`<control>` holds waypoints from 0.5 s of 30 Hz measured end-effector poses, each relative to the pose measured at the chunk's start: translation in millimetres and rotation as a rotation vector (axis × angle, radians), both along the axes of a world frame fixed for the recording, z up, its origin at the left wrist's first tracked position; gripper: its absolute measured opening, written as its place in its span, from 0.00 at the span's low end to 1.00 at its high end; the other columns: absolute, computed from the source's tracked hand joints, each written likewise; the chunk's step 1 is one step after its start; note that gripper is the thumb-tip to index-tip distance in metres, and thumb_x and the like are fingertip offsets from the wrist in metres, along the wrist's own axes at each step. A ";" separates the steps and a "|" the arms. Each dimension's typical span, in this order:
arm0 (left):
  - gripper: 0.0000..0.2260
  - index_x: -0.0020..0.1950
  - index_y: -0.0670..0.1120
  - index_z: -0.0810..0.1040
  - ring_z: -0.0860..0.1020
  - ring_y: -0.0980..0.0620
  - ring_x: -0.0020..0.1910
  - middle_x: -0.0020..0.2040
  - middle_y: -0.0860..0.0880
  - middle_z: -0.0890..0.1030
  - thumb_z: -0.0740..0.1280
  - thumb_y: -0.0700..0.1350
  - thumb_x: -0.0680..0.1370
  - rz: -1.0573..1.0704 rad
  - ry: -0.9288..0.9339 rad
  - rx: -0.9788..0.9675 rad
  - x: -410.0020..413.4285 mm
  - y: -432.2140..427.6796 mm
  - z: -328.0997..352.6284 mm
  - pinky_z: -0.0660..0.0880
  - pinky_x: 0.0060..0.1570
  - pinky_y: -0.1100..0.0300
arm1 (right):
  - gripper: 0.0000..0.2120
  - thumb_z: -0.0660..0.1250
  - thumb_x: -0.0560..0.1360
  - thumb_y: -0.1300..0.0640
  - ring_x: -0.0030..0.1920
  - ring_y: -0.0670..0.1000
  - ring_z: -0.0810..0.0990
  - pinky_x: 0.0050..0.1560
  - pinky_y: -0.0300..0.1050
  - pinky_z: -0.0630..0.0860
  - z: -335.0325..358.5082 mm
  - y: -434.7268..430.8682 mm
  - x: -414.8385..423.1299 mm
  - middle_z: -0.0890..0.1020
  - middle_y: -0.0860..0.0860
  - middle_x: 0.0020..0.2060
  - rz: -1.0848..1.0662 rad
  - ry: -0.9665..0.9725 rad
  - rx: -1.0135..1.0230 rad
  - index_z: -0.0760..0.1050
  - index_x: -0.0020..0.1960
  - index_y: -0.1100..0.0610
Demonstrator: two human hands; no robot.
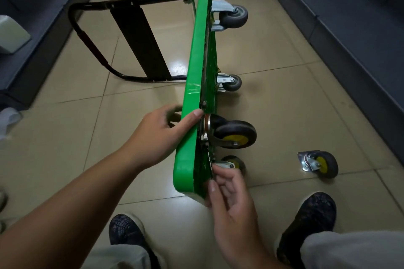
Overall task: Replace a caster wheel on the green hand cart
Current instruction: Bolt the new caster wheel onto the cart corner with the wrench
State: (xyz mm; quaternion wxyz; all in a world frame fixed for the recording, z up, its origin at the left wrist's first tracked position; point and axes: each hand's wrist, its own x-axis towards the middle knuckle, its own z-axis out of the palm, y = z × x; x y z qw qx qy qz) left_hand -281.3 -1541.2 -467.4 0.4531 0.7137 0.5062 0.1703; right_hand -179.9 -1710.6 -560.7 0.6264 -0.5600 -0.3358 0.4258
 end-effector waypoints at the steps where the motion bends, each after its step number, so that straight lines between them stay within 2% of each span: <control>1: 0.34 0.67 0.55 0.80 0.85 0.53 0.53 0.56 0.51 0.85 0.63 0.75 0.70 -0.003 0.001 0.000 -0.1 -0.2 0.6 0.84 0.54 0.46 | 0.16 0.64 0.80 0.56 0.49 0.47 0.84 0.45 0.37 0.78 -1.4 -0.6 -1.8 0.85 0.47 0.50 0.003 -0.006 0.005 0.77 0.60 0.37; 7: 0.30 0.68 0.54 0.80 0.85 0.54 0.52 0.55 0.51 0.85 0.65 0.71 0.74 0.005 0.010 0.010 0.4 0.7 2.2 0.84 0.52 0.48 | 0.18 0.67 0.79 0.55 0.56 0.50 0.84 0.56 0.44 0.81 -11.9 0.2 -2.4 0.85 0.44 0.54 -0.004 -0.121 -0.023 0.77 0.65 0.37; 9: 0.28 0.68 0.53 0.80 0.85 0.54 0.51 0.55 0.51 0.85 0.65 0.70 0.75 0.000 0.012 0.008 1.1 1.1 3.1 0.84 0.52 0.48 | 0.16 0.68 0.80 0.52 0.55 0.49 0.84 0.55 0.43 0.81 -13.0 2.5 1.7 0.85 0.43 0.54 0.002 -0.178 -0.026 0.77 0.65 0.38; 12: 0.27 0.66 0.55 0.81 0.85 0.57 0.50 0.53 0.54 0.86 0.65 0.69 0.73 -0.005 0.014 0.011 2.5 0.7 5.2 0.85 0.51 0.50 | 0.15 0.68 0.79 0.48 0.54 0.50 0.85 0.56 0.49 0.82 -13.3 5.5 2.6 0.85 0.43 0.54 0.029 -0.157 -0.052 0.77 0.66 0.39; 15: 0.27 0.67 0.53 0.81 0.85 0.55 0.51 0.53 0.53 0.86 0.64 0.68 0.74 -0.018 0.020 0.014 3.3 -0.2 5.9 0.84 0.52 0.49 | 0.16 0.70 0.79 0.51 0.54 0.51 0.85 0.55 0.48 0.83 -9.0 6.9 2.7 0.84 0.45 0.56 0.021 -0.150 -0.033 0.79 0.65 0.40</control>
